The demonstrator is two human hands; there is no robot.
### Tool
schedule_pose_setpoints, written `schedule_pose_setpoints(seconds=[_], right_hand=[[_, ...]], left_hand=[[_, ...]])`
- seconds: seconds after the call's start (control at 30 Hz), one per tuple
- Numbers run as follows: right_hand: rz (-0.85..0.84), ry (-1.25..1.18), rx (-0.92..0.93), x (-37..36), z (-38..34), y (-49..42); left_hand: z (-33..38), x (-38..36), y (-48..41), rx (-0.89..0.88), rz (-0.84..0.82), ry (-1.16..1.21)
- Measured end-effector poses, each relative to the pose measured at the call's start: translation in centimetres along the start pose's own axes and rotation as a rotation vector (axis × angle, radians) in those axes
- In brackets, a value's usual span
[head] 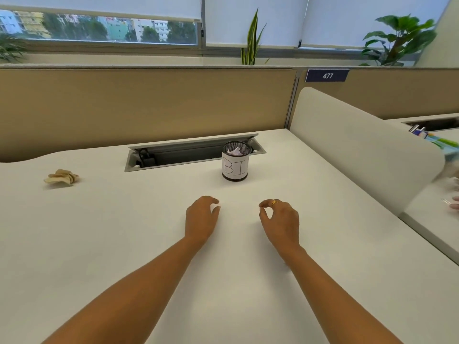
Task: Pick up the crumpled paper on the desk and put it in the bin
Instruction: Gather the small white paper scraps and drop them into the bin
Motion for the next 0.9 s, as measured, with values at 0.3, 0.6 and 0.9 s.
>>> schedule_pose_setpoints(seconds=[0.3, 0.6, 0.9], right_hand=[[0.099, 0.234, 0.049, 1.8, 1.5, 5.5], [0.164, 0.421, 0.019, 4.0, 3.5, 9.2], [-0.037, 0.32, -0.085, 2.5, 5.2, 10.6]], left_hand=[[-1.8, 0.5, 4.1, -0.017, -0.095, -0.3], [-1.9, 0.4, 4.8, -0.029, -0.114, -0.342], [-2.1, 0.3, 4.8, -0.038, -0.121, -0.339]])
Point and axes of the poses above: each hand's wrist, its own y-axis away from the middle knuckle, its own x-axis out of the back of the hand, z = x × y, the point moved 5 cm from there along -y, towards the middle knuckle, and after that the axes turned 7 degrees about y, right-handed, at the moved point
